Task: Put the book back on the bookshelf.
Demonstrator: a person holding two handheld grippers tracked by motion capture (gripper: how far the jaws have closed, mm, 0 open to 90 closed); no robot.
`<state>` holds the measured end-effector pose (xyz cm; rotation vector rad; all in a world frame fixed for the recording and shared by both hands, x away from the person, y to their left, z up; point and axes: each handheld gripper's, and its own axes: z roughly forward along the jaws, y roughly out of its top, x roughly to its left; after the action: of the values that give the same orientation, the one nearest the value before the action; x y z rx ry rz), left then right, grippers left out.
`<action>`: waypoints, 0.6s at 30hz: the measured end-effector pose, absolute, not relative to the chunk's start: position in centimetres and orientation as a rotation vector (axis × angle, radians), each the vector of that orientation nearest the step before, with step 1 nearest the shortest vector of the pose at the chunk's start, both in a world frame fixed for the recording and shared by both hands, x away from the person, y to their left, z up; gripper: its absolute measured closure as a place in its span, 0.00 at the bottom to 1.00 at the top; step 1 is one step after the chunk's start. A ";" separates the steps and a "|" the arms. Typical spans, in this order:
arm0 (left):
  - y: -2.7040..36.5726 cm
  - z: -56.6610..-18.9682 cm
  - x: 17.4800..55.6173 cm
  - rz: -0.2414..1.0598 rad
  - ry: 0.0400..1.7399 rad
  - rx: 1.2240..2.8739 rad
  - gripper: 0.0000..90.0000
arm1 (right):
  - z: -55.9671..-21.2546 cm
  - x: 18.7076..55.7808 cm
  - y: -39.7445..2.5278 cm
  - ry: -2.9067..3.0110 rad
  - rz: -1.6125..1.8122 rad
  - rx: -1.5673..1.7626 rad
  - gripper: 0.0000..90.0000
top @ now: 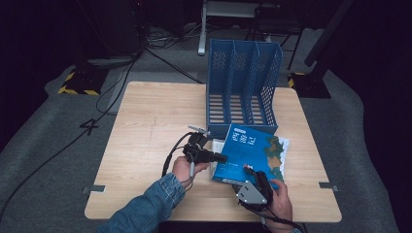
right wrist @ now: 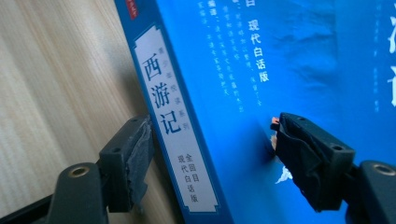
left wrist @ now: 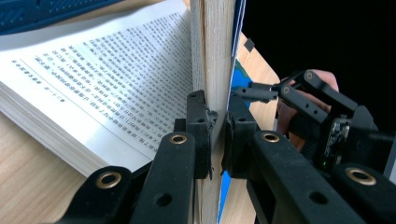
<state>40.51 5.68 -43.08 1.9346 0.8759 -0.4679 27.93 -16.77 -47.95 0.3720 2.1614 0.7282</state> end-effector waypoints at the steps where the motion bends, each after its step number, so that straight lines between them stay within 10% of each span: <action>1: 5.7 -43.0 40.6 -0.469 0.875 1.929 0.92 | -48.0 28.0 -16.7 2.154 0.721 0.369 0.31; 12: 5.6 -43.3 40.8 -0.470 0.882 1.948 0.92 | -48.9 29.1 -15.6 2.099 0.555 0.267 0.25; 18: 5.7 -44.2 40.8 -0.517 0.904 1.982 0.86 | -48.9 28.8 -15.3 2.103 0.464 0.189 0.41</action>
<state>40.78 5.73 -44.19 1.9816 0.9043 -0.5165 28.83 -15.32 -48.90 0.1893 2.1026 0.4645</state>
